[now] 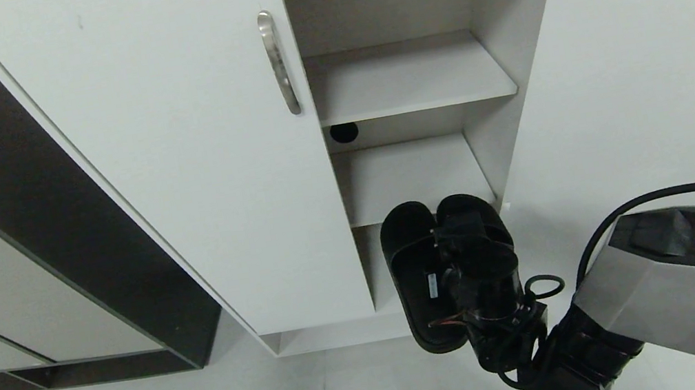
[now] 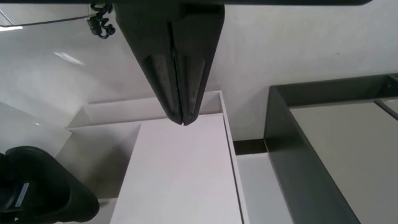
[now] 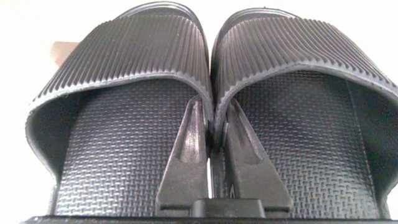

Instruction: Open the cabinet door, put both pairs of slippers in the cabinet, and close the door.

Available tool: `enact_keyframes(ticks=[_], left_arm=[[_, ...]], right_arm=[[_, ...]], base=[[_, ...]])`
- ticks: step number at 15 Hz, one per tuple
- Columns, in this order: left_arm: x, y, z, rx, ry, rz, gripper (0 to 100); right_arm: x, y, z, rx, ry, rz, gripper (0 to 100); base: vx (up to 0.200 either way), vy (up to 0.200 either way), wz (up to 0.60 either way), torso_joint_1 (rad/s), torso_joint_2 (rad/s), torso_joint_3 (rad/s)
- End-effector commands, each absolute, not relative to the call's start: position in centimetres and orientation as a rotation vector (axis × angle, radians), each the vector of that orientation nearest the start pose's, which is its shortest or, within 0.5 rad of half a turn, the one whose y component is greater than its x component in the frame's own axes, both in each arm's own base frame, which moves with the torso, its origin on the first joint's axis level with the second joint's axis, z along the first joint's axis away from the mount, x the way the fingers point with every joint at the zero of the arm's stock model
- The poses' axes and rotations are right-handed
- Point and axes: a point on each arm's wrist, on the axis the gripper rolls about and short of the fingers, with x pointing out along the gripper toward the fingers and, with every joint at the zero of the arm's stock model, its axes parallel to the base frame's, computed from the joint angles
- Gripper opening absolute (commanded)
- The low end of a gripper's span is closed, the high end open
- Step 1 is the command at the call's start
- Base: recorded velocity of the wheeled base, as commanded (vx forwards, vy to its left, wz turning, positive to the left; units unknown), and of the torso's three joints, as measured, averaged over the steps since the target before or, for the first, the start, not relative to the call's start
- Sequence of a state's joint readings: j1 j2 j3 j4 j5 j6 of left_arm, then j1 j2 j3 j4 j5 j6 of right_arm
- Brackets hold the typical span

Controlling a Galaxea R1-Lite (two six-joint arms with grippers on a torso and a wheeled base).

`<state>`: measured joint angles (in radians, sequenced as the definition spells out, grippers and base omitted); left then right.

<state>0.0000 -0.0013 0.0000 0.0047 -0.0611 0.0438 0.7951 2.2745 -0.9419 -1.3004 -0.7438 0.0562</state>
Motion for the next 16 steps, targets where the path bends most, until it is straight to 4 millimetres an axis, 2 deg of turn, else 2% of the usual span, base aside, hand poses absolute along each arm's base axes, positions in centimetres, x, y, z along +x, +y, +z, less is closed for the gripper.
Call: enact_keyframes(ticks=[1,11,16], left_arm=[[-2.3,-0.1,7.5,0.041,0.003,-0.06,0],[-2.3,-0.1,7.5,0.041,0.003,-0.061,0],[-2.3,-0.1,7.5,0.041,0.003,-0.06,0]], right_arm=[[29.6,27.8,7.2,0.032,0.026,0.047,0],[29.9,28.0,6.8,0.037,0.019,0.05,0],[30.7,28.5,6.6,0.048,0.009,0.053,0]], base=[[0.2,0.0,0.0,-0.007,0.0,0.002],[0.2,0.0,0.0,0.001,0.0,0.0],[0.0,0.0,0.0,0.0,0.0,0.0]])
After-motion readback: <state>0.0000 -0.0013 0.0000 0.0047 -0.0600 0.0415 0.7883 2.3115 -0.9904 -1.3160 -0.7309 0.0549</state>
